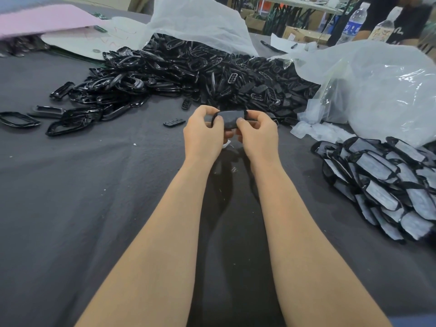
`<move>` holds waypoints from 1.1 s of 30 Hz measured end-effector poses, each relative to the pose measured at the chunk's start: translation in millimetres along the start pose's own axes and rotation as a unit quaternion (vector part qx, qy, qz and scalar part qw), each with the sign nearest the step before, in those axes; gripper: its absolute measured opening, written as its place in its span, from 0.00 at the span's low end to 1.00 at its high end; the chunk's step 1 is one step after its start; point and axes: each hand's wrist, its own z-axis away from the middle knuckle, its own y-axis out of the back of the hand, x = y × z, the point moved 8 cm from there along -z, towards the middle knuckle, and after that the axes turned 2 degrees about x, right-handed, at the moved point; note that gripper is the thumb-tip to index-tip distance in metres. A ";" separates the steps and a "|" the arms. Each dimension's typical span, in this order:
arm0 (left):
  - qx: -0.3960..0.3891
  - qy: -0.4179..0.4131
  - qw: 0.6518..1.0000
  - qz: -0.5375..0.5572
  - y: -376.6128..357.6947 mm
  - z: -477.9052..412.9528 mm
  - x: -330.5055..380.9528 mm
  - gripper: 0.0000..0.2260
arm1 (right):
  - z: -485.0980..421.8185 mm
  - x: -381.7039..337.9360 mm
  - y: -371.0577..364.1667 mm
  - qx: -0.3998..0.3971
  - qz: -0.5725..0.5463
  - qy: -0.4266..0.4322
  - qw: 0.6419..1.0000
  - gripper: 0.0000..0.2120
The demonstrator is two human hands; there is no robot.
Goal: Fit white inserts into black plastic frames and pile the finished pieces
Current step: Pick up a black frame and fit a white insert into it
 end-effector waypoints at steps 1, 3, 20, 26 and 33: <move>0.000 0.000 1.000 -0.001 0.2 -0.1 0.0 0.10 | 0.0 -0.2 0.1 0.002 0.001 0.002 1.000 0.11; 0.001 0.000 1.000 0.003 0.7 -0.7 0.1 0.08 | 0.1 -1.3 0.2 0.006 0.001 0.009 1.000 0.08; -0.017 -0.014 1.000 -0.021 -4.0 -4.0 -3.4 0.09 | -0.8 0.3 1.1 -0.002 -0.011 0.006 1.000 0.08; -0.018 -0.002 1.000 0.000 -4.3 -2.1 -3.4 0.10 | -1.6 -0.7 2.1 0.006 -0.002 0.017 1.000 0.10; -0.004 -0.002 1.000 -0.016 -2.3 -4.9 -6.2 0.13 | -0.3 -0.1 1.3 0.004 -0.002 0.012 1.000 0.06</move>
